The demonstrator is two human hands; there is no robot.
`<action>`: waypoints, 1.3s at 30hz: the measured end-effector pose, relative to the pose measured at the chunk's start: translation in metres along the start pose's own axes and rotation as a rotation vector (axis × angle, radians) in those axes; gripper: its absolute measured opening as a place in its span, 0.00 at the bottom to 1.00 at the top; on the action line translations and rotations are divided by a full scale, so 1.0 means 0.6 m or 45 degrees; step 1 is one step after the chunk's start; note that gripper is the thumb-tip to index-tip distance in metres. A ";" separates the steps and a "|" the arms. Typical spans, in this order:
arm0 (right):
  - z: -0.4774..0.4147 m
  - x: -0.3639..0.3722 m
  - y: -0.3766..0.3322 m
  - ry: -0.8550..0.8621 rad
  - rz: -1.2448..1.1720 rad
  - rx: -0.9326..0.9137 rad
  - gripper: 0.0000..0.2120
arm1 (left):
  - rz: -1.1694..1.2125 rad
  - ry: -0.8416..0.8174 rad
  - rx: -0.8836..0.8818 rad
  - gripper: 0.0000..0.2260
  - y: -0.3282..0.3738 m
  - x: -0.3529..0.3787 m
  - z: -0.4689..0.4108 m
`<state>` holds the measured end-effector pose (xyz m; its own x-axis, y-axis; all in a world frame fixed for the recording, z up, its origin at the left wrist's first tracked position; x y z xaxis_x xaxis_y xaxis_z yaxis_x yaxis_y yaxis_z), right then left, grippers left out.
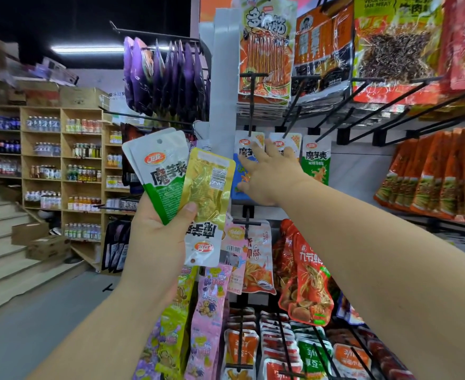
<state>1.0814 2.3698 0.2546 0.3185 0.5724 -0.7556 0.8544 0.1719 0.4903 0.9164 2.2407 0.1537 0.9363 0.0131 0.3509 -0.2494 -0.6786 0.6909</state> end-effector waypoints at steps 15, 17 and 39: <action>0.274 -0.086 0.031 0.770 -1.893 -0.065 0.07 | 0.102 -0.003 -0.021 0.18 0.035 0.135 0.071; 0.300 -0.060 0.052 0.787 -2.019 -0.011 0.05 | 0.133 -0.051 -0.087 0.17 0.024 0.166 0.090; 0.526 0.062 0.187 0.849 -1.152 -0.211 0.26 | 0.141 -0.113 -0.751 0.11 -0.087 0.348 0.193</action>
<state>1.3185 2.1577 0.1443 -0.7122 0.4883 -0.5043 0.5791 0.8147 -0.0291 1.1534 2.1937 0.1174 0.9077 -0.1130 0.4040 -0.4176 -0.1508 0.8960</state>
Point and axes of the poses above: each hand's wrist, its own z-axis away from the middle knuckle, its own x-axis out of the palm, y = z × x, the point moved 7 cm from there along -z, towards the middle knuckle, and after that the axes turned 8 degrees about -x, right-handed, at the moved point
